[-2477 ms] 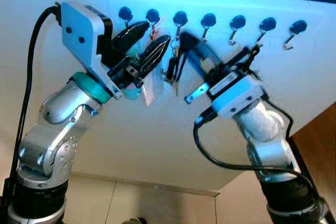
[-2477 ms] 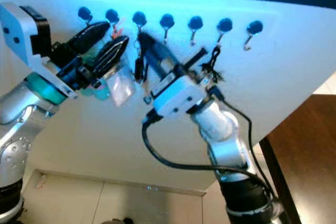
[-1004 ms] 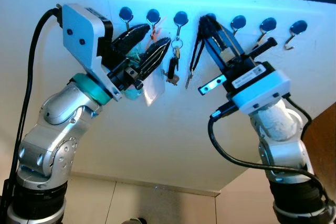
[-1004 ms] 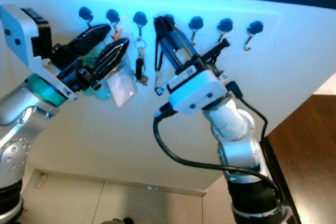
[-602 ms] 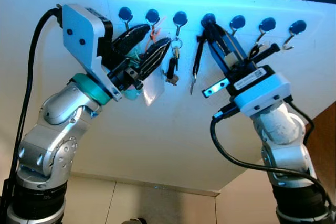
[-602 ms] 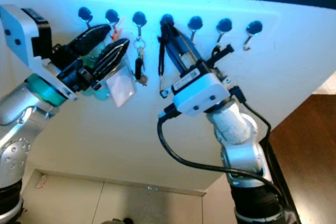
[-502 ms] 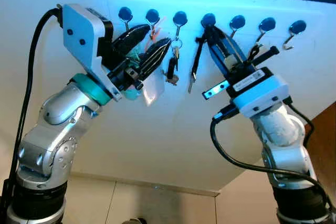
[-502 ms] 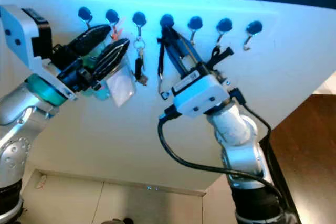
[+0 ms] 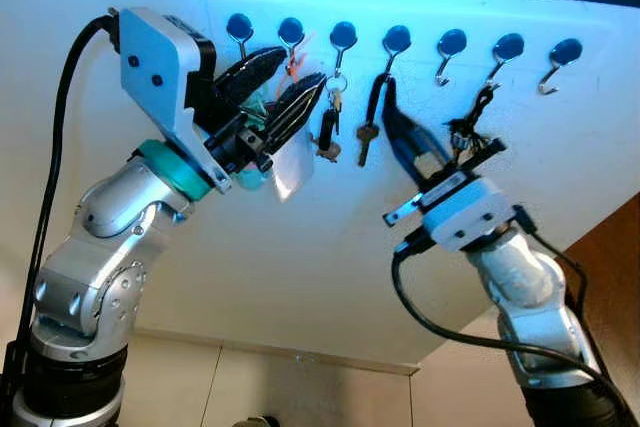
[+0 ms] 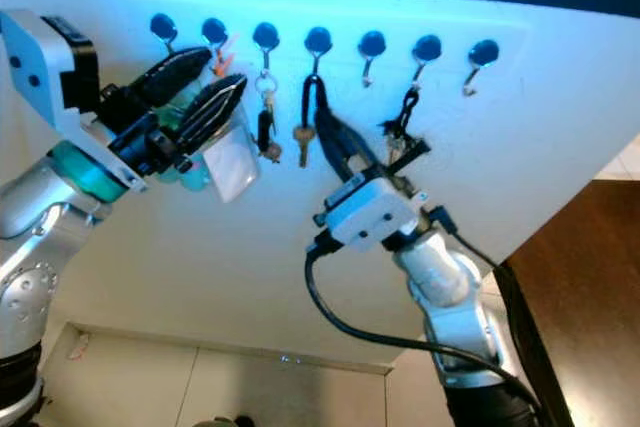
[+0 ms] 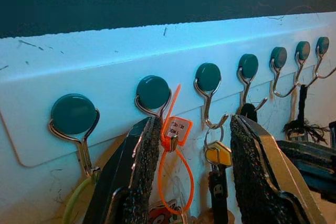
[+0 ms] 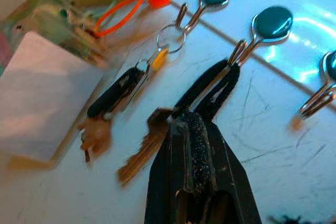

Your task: Hang keys on a hook

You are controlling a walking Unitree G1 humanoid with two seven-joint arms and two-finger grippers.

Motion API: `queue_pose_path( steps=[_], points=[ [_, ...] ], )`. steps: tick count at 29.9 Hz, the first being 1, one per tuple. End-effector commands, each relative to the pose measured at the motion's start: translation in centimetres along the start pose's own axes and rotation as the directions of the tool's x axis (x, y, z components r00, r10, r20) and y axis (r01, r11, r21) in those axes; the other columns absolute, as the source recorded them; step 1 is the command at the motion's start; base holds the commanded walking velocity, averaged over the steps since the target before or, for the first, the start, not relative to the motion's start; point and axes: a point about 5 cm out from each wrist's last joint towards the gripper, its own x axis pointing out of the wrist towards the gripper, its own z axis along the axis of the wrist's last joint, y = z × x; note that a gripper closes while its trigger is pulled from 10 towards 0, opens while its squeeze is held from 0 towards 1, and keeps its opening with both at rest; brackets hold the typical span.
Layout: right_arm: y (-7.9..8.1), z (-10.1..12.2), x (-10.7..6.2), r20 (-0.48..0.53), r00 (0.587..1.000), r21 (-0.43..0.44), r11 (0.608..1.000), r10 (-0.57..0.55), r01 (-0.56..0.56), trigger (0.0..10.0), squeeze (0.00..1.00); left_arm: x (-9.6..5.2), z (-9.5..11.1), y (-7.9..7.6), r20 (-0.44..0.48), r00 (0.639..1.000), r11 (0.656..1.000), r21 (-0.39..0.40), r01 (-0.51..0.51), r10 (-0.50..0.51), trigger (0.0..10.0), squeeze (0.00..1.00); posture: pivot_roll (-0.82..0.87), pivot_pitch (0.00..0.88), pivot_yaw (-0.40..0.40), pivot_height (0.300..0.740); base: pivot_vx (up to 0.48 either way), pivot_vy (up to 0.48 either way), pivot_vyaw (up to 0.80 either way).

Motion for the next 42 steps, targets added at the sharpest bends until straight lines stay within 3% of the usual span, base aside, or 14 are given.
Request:
queue_pose_path(
  steps=[1,12,16,19,24,31,42],
  points=[
    [0.7,-0.3,-0.2,-0.013,0.999,-0.005,0.999,0.040,-0.040,10.0,0.00,-0.2,-0.2,0.0,-0.014,1.000,1.000,0.006,0.004,-0.004,10.0,0.00,0.03,0.000,0.093,0.740,0.000,0.000,0.00],
    [0.8,0.2,0.4,0.023,0.999,-0.008,0.999,0.038,-0.038,10.0,0.00,-0.1,-0.2,0.0,-0.014,1.000,1.000,0.009,0.008,-0.008,10.0,0.00,0.03,0.000,0.094,0.740,0.000,0.000,0.00],
    [-0.9,1.1,1.4,0.080,0.993,-0.036,0.996,-0.083,0.086,10.0,0.00,-0.1,-0.2,-0.1,-0.013,1.000,1.000,0.008,0.010,-0.010,10.0,0.00,0.03,0.000,0.093,0.740,0.000,0.000,0.00],
    [-3.1,2.7,2.4,0.167,0.963,-0.060,0.973,-0.212,0.224,10.0,0.00,0.0,-0.2,-0.1,-0.012,1.000,1.000,0.007,0.009,-0.009,10.0,0.00,0.03,0.000,0.091,0.740,0.000,0.000,0.00],
    [-3.7,3.9,3.1,0.221,0.950,-0.059,0.969,-0.221,0.239,10.0,0.00,0.0,-0.3,-0.1,-0.012,1.000,1.000,0.004,0.007,-0.007,10.0,0.00,0.02,0.000,0.092,0.740,0.000,0.000,0.00],
    [-2.9,5.3,4.1,0.287,0.945,-0.008,0.986,-0.158,0.168,10.0,0.00,-0.1,-0.3,-0.2,-0.010,1.000,1.000,0.000,0.003,-0.003,10.0,0.00,0.01,0.000,0.083,0.740,0.000,0.000,0.00],
    [-2.1,4.8,3.9,0.257,0.959,-0.002,0.992,-0.123,0.127,10.0,0.00,-0.1,-0.4,-0.3,-0.012,1.000,1.000,-0.005,0.002,-0.002,10.0,0.00,0.01,0.000,0.088,0.740,0.000,0.000,0.00]
  ],
)
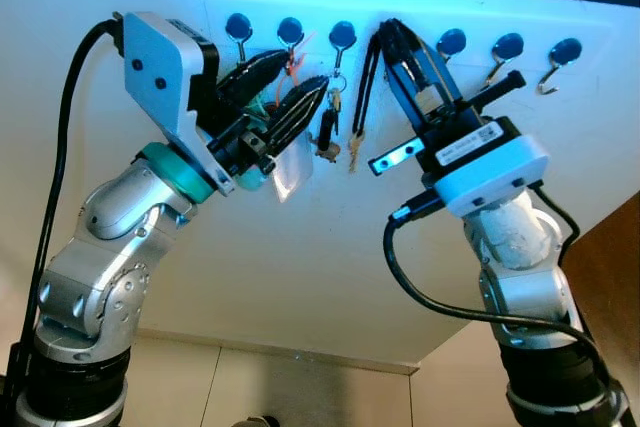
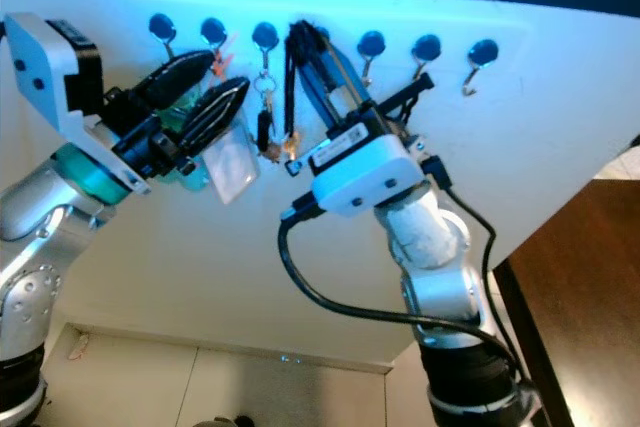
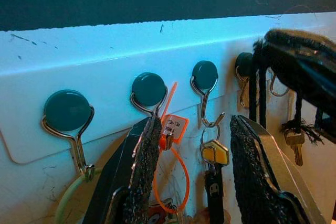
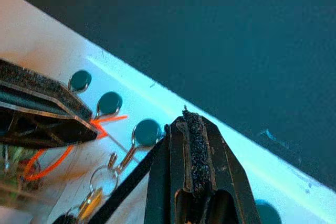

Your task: Hang keys on a hook

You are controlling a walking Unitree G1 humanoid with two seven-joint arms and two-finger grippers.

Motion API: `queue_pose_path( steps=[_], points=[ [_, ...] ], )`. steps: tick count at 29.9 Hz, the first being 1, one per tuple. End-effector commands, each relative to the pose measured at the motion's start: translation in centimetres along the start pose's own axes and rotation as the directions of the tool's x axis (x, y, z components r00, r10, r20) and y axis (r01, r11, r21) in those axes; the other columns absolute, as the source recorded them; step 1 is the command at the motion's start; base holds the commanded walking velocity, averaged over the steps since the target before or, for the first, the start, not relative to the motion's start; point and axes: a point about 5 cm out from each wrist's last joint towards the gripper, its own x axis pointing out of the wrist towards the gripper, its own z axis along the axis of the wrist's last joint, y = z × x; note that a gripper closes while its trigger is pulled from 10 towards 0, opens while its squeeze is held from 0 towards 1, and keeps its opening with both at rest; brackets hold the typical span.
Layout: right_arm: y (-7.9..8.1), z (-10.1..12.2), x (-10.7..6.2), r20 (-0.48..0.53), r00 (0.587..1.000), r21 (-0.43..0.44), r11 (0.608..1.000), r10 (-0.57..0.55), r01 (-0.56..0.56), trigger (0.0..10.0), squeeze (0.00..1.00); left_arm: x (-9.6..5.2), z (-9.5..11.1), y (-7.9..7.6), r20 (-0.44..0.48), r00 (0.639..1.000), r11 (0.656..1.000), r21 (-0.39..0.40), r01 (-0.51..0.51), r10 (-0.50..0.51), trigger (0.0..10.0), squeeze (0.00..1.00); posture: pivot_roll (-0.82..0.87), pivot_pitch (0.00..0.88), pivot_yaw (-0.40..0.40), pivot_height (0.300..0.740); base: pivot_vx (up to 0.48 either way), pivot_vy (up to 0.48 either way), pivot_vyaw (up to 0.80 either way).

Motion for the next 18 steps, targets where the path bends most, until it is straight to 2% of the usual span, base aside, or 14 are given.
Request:
queue_pose_path(
  steps=[1,9,18],
  points=[
    [0.06,0.13,-0.22,-0.003,1.000,0.003,1.000,0.009,-0.009,10.0,0.00,-0.14,-0.17,-0.08,-0.011,1.000,1.000,0.007,0.002,-0.002,10.0,0.00,0.01,0.000,0.090,0.740,0.000,0.000,0.00],
    [0.03,-0.04,-0.37,-0.014,1.000,0.002,1.000,0.016,-0.016,10.0,0.00,-0.10,-0.22,-0.02,-0.013,1.000,1.000,0.007,0.004,-0.004,10.0,0.00,0.01,0.000,0.093,0.740,0.000,0.000,0.00],
    [-0.60,0.38,0.31,0.017,1.000,-0.030,0.999,-0.009,0.010,10.0,0.00,-0.15,-0.11,0.11,-0.013,1.000,1.000,0.013,-0.002,0.003,10.0,0.00,0.03,0.000,0.088,0.740,0.000,0.000,0.00]
  ],
)
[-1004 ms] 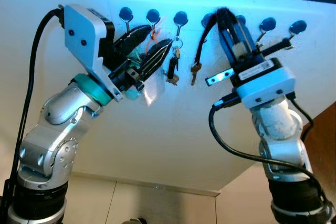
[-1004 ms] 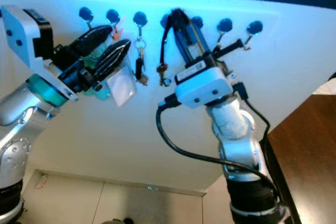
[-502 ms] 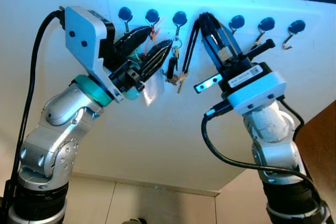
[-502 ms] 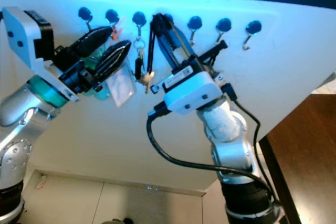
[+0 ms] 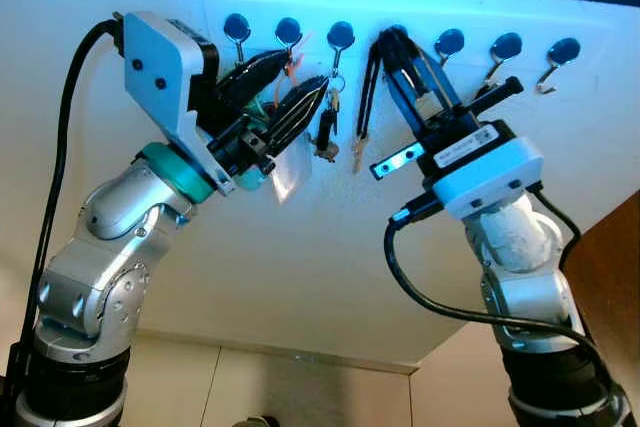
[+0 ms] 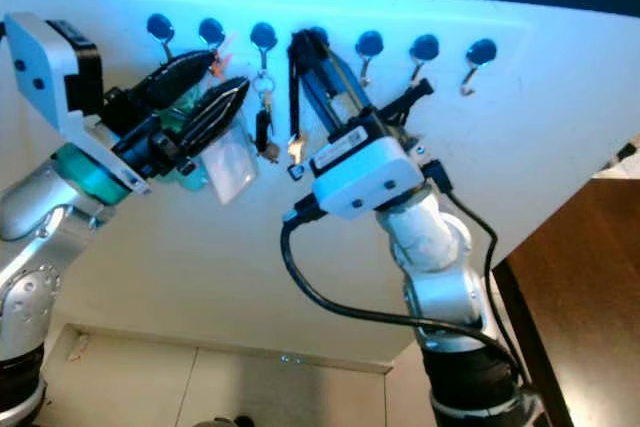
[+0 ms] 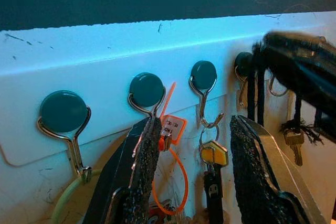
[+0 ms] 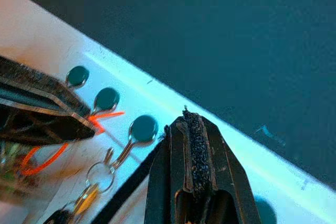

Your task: Hang keys on a hook

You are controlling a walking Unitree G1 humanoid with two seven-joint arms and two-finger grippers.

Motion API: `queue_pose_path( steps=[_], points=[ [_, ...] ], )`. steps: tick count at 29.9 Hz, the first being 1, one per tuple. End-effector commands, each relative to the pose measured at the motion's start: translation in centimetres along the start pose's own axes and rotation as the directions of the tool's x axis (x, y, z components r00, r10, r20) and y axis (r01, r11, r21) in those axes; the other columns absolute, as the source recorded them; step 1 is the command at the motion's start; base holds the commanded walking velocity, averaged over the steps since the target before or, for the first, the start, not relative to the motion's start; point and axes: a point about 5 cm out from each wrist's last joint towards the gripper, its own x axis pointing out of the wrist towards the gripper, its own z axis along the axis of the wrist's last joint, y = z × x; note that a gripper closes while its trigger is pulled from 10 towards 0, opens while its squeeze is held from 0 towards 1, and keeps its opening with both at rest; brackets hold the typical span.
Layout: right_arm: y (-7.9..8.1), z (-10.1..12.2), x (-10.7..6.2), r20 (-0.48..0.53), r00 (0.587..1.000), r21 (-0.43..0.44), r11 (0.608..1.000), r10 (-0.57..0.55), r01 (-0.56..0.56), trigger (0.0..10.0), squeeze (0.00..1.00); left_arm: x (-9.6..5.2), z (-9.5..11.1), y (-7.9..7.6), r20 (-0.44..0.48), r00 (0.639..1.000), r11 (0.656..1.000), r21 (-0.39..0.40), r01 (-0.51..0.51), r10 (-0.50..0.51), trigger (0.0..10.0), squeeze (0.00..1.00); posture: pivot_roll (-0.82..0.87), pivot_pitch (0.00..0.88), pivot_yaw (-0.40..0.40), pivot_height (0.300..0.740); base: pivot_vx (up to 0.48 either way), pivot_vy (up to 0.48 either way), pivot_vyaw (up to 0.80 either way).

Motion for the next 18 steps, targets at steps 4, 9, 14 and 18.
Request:
queue_pose_path(
  steps=[4,9,14,18],
  points=[
    [-0.57,0.46,0.33,0.025,1.000,-0.042,0.999,-0.008,0.009,10.0,0.00,-0.08,-0.13,0.06,-0.012,1.000,1.000,0.010,-0.004,0.004,10.0,0.00,0.03,0.000,0.087,0.740,0.000,0.000,0.00],
    [-0.27,0.34,0.09,0.013,0.999,-0.063,0.998,0.030,-0.029,10.0,0.00,0.07,-0.13,0.08,-0.006,1.000,1.000,0.008,-0.005,0.005,10.0,0.00,0.03,0.000,0.085,0.740,0.000,0.000,0.00],
    [0.08,0.83,0.16,0.046,0.998,-0.085,0.996,0.045,-0.041,10.0,0.00,0.07,-0.16,0.07,-0.007,1.000,1.000,0.008,-0.005,0.005,10.0,0.00,0.03,0.000,0.083,0.740,0.000,0.000,0.00],
    [-0.18,0.86,0.12,0.044,0.999,-0.098,0.995,0.018,-0.014,10.0,0.00,0.02,-0.14,0.15,-0.009,1.000,1.000,0.009,-0.006,0.006,10.0,0.00,0.03,0.000,0.087,0.740,0.000,0.000,0.00]
  ],
)
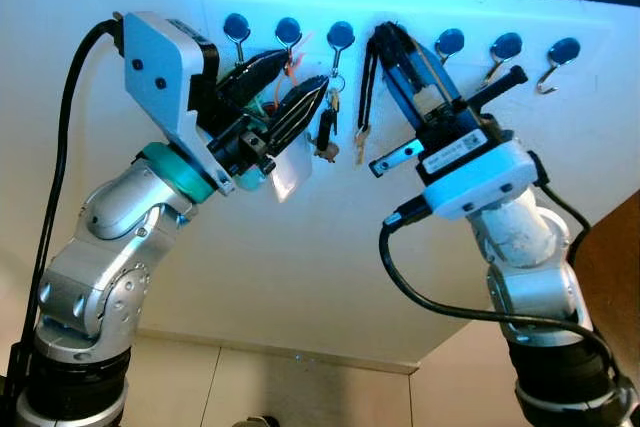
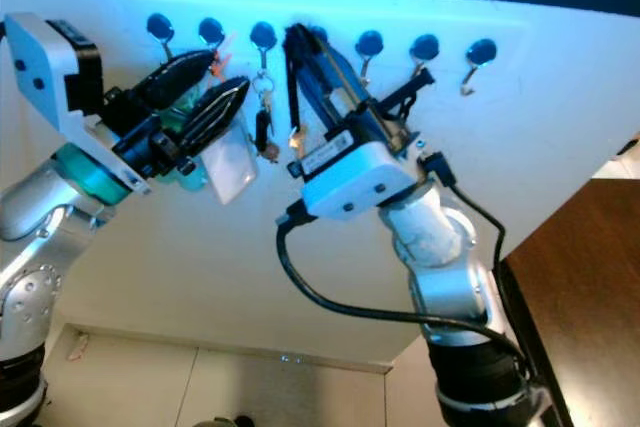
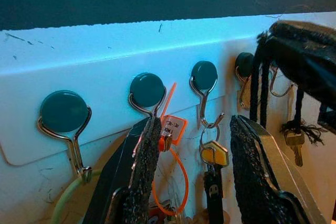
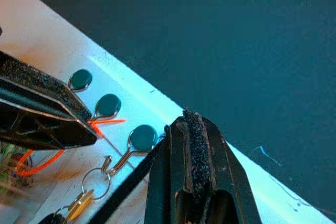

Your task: Hang keys on a hook

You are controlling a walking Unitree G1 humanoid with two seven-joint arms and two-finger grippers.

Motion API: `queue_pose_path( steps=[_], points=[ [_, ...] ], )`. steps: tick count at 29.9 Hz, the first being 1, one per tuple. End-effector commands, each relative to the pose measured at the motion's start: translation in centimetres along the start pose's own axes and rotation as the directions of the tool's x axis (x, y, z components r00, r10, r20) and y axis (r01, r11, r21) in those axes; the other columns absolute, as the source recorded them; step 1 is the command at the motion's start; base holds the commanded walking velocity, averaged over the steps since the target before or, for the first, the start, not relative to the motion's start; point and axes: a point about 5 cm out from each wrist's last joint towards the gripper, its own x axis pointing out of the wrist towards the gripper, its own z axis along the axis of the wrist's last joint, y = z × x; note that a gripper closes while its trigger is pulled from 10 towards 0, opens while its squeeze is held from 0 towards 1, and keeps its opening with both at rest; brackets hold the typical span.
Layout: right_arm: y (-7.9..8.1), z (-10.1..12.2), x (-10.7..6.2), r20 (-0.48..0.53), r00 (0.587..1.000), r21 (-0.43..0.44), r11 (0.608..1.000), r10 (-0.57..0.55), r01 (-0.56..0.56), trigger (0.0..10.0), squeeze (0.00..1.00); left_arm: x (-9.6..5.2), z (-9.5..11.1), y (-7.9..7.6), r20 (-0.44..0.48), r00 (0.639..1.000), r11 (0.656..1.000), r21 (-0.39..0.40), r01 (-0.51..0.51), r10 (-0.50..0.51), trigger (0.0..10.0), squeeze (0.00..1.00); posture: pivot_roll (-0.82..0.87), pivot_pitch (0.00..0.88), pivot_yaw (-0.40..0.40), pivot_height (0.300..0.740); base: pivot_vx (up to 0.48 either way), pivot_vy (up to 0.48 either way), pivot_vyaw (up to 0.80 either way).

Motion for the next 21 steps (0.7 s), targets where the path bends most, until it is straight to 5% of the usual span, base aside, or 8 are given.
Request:
queue_pose_path(
  steps=[1,21],
  points=[
    [-0.1,0.4,0.0,0.016,1.000,-0.019,1.000,-0.013,0.013,10.0,0.00,0.0,-0.1,0.2,-0.010,1.000,1.000,0.010,-0.005,0.005,10.0,0.00,0.03,0.000,0.087,0.740,0.000,0.000,0.00],
    [0.2,-0.9,-2.5,-0.112,0.993,-0.049,0.998,-0.032,0.027,10.0,0.00,0.1,-0.3,0.0,-0.016,1.000,1.000,0.004,0.009,-0.009,10.0,0.00,0.01,0.000,0.092,0.740,0.000,0.000,0.00]
  ],
)
